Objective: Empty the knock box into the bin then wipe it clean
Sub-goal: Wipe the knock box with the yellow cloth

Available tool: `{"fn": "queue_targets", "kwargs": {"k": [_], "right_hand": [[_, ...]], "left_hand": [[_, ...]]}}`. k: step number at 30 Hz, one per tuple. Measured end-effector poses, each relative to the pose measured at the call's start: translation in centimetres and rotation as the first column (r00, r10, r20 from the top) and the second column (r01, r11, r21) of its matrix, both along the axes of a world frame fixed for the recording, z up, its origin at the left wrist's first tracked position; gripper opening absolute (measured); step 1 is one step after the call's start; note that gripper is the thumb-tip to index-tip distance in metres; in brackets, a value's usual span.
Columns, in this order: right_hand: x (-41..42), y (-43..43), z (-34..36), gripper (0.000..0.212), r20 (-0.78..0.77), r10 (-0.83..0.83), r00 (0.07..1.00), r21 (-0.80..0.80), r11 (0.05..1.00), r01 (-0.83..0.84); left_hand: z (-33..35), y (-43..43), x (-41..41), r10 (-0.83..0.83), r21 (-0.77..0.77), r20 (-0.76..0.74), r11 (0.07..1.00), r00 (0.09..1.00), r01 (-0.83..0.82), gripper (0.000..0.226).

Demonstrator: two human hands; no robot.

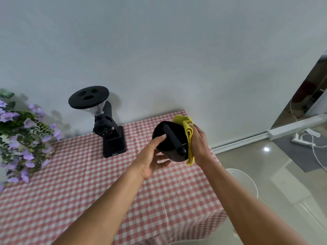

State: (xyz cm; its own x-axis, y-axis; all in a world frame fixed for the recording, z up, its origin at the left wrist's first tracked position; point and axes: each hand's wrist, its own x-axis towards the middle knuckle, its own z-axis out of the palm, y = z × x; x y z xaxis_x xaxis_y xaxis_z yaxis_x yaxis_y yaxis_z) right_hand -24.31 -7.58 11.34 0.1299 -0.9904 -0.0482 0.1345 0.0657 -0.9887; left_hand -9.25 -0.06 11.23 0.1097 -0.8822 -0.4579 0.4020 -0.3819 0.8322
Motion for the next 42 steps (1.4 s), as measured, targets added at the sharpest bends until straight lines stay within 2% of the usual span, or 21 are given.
{"fn": "queue_targets", "kwargs": {"k": [6,9,12,15,19,21,25,27,30,32,35,38,40,42], "right_hand": [[0.4,1.9,-0.9,0.028,0.002,0.084,0.996,-0.024,0.996,-0.084],[0.7,1.9,-1.4,0.031,-0.053,0.039,0.998,0.038,0.999,-0.037],[0.9,1.6,-2.0,0.033,-0.076,-0.042,0.996,0.032,0.999,0.044],[0.8,1.3,-2.4,0.034,-0.059,-0.121,0.991,0.024,0.992,0.122],[0.7,1.7,-2.9,0.035,-0.169,-0.114,0.979,-0.051,0.993,0.107],[0.8,1.9,-3.2,0.038,-0.233,-0.105,0.967,-0.096,0.992,0.085],[0.8,1.4,-2.4,0.041,-0.281,-0.081,0.956,-0.203,0.979,0.023],[0.3,0.7,-1.5,0.042,-0.404,-0.040,0.914,-0.304,0.948,-0.093],[-0.7,-0.2,-0.6,0.045,-0.643,0.001,0.765,-0.363,0.880,-0.306],[-0.9,-0.4,-0.4,0.047,-0.700,-0.036,0.713,-0.386,0.859,-0.336],[0.0,-0.1,-0.3,0.046,-0.618,-0.065,0.783,-0.403,0.882,-0.245],[1.3,1.0,-1.4,0.043,-0.446,-0.040,0.894,-0.279,0.955,-0.097],[2.1,2.5,-2.9,0.047,-0.390,-0.046,0.920,-0.214,0.976,-0.042],[2.3,3.4,-3.8,0.051,-0.394,-0.068,0.917,-0.192,0.981,-0.009]], "left_hand": [[0.3,-0.4,-0.8,0.171,-0.025,0.151,0.985,0.974,-0.169,0.051],[0.3,-0.4,-1.3,0.318,-0.090,0.178,0.948,0.931,-0.306,0.032],[0.2,-0.3,-2.0,0.423,-0.231,0.219,0.898,0.879,-0.375,0.017],[-0.1,-0.2,-2.5,0.468,-0.358,0.310,0.864,0.828,-0.355,0.023],[-0.2,-0.9,-1.7,0.467,-0.292,0.383,0.880,0.797,-0.375,0.050],[-0.6,-1.2,-1.2,0.467,-0.260,0.386,0.883,0.796,-0.392,0.040],[-0.7,-1.3,-0.5,0.413,-0.329,0.569,0.907,0.712,-0.263,0.032],[-0.3,-1.4,0.0,0.388,-0.365,0.658,0.914,0.645,-0.178,0.030],[0.5,-1.7,0.6,0.372,-0.399,0.747,0.914,0.552,-0.076,0.029],[0.8,-1.9,0.8,0.395,-0.423,0.760,0.903,0.516,-0.068,0.030],[0.9,-2.2,0.3,0.468,-0.457,0.704,0.874,0.534,-0.164,0.030],[-0.1,-2.3,-0.2,0.527,-0.431,0.633,0.848,0.567,-0.307,0.032],[-0.8,-2.1,-0.3,0.539,-0.399,0.605,0.842,0.586,-0.362,0.032],[-1.2,-1.7,-0.2,0.505,-0.375,0.626,0.863,0.595,-0.338,0.032]]}}
